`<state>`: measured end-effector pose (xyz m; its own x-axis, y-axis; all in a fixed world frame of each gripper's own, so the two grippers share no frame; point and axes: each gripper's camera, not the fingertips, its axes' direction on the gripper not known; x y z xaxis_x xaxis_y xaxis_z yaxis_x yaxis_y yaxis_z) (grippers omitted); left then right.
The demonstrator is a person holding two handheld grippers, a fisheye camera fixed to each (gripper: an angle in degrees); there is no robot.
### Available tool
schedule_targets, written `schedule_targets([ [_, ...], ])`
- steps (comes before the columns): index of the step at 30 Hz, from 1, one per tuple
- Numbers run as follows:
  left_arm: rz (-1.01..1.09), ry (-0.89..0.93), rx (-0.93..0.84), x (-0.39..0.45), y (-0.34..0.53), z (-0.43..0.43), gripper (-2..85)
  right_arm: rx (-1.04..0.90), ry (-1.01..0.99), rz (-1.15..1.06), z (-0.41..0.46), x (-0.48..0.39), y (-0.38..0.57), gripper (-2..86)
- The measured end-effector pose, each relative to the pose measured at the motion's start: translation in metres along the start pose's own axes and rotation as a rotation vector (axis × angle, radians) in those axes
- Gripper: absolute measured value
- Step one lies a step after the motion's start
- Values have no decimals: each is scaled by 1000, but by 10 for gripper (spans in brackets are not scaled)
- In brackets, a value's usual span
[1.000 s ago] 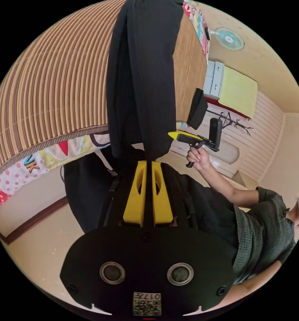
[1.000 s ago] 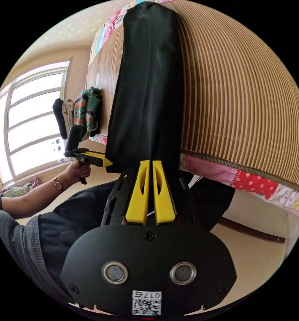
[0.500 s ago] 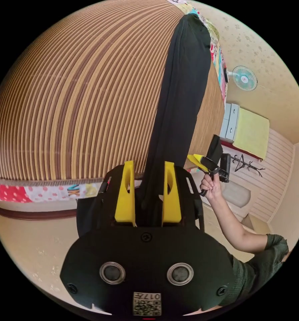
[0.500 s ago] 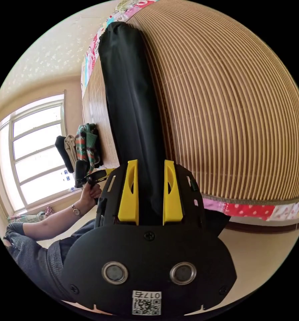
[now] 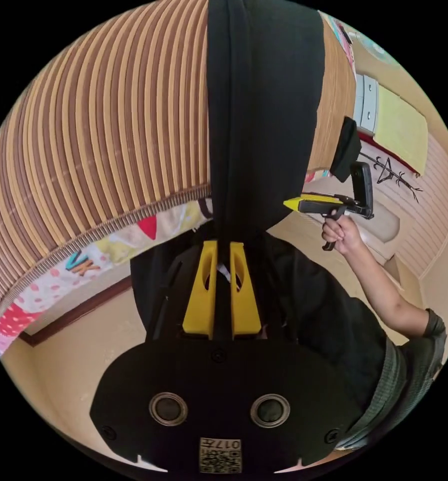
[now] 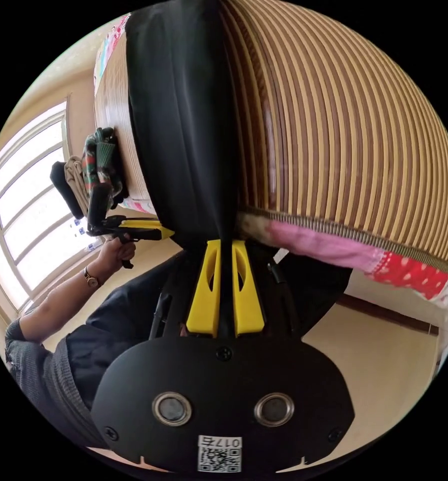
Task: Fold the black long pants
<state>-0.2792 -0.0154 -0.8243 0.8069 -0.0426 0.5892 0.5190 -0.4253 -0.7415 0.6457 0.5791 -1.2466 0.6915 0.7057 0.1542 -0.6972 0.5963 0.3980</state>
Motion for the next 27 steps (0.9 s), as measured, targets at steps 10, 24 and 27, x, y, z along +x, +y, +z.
schedule_targets([
  [10, -72, 220, 555, -21, 0, -101, 134, 342, -367, 66, -71, 82, -4, 110],
  [24, -45, 287, 493, 8, -18, -99, 45, 340, -421, -9, -49, 81, -70, 57],
  [27, 73, 479, 533, 18, 24, -95, 41, 381, -583, -76, -44, 86, -36, 31],
])
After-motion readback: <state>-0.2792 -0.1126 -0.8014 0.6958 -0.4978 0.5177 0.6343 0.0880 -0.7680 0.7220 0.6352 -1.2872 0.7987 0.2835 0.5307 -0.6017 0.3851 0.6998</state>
